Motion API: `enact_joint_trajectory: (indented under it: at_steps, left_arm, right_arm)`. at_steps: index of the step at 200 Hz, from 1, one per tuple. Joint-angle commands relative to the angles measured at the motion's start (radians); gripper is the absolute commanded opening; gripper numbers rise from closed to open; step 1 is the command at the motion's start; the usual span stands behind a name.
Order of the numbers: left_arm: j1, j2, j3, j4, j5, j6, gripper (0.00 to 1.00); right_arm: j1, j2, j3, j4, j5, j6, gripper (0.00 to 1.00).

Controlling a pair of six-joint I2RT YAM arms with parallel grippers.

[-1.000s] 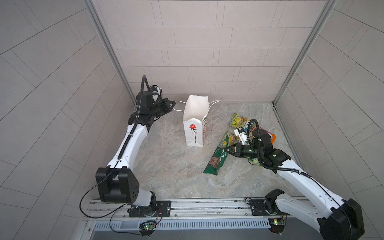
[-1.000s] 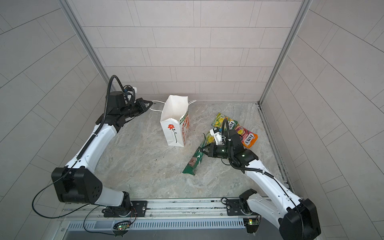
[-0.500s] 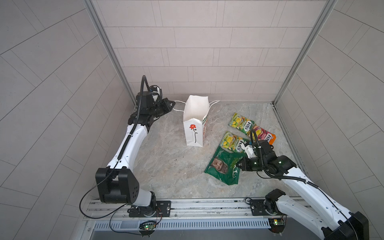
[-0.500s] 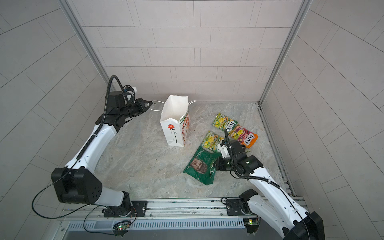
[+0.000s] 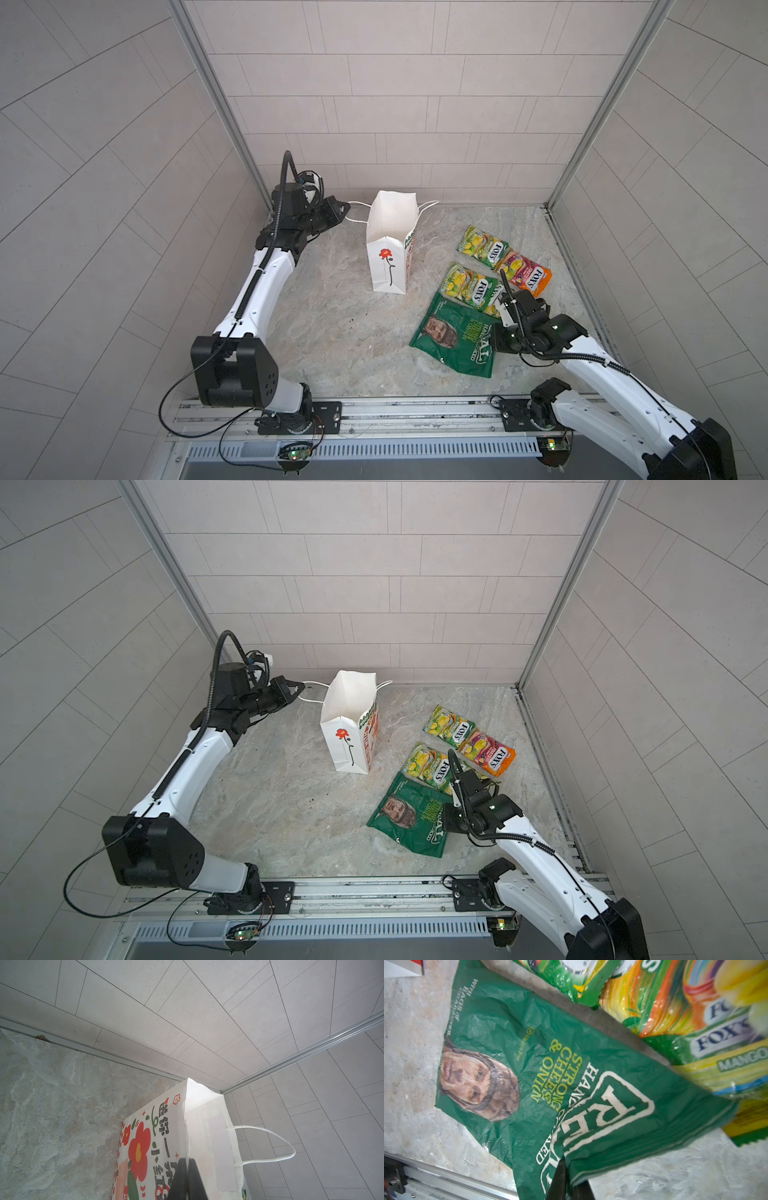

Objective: Take the snacks out of the paper bag
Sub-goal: 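Lower the crisps bag onto the table and open the right gripper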

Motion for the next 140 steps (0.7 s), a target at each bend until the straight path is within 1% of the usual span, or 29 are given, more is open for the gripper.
enact_joint_trajectory:
  at_steps: [1,9,25,43,71,88,111,121,133,140]
  left_arm:
    - [0.006,-0.027,-0.013,-0.001,0.017,0.013,0.00]
    - [0.007,-0.026,-0.013,-0.002,0.017,0.012,0.00]
    - [0.009,-0.026,-0.013,-0.002,0.017,0.012,0.00]
    - [0.010,-0.025,-0.013,-0.001,0.019,0.012,0.00]
    - [0.009,-0.026,-0.013,-0.001,0.020,0.012,0.00]
    - [0.011,-0.026,-0.013,-0.002,0.021,0.013,0.00]
    - [0.014,-0.025,-0.009,0.001,0.027,0.012,0.09]
    - [0.013,-0.022,-0.007,0.000,0.032,0.012,0.12]
    - [0.015,-0.019,0.002,0.001,0.040,0.013,0.19]
    - [0.016,-0.017,0.007,-0.001,0.045,0.012,0.25]
  right_arm:
    - [0.004,-0.009,0.018,-0.042,0.064,0.018,0.24]
    - [0.003,-0.014,0.024,-0.051,0.074,0.024,0.31]
    - [0.004,-0.033,0.031,-0.063,0.091,0.031,0.41]
    - [0.004,-0.072,0.027,-0.063,0.109,0.038,0.48]
    - [0.004,-0.144,0.024,-0.065,0.169,0.054,0.61]
    - [0.005,-0.180,0.022,-0.069,0.202,0.066,0.65]
    - [0.004,-0.211,0.016,-0.058,0.228,0.074,0.67]
    - [0.004,-0.223,0.014,-0.056,0.241,0.080,0.69]
    - [0.004,-0.241,0.010,-0.046,0.250,0.083,0.71]
    - [0.004,-0.250,0.005,-0.042,0.257,0.086,0.73]
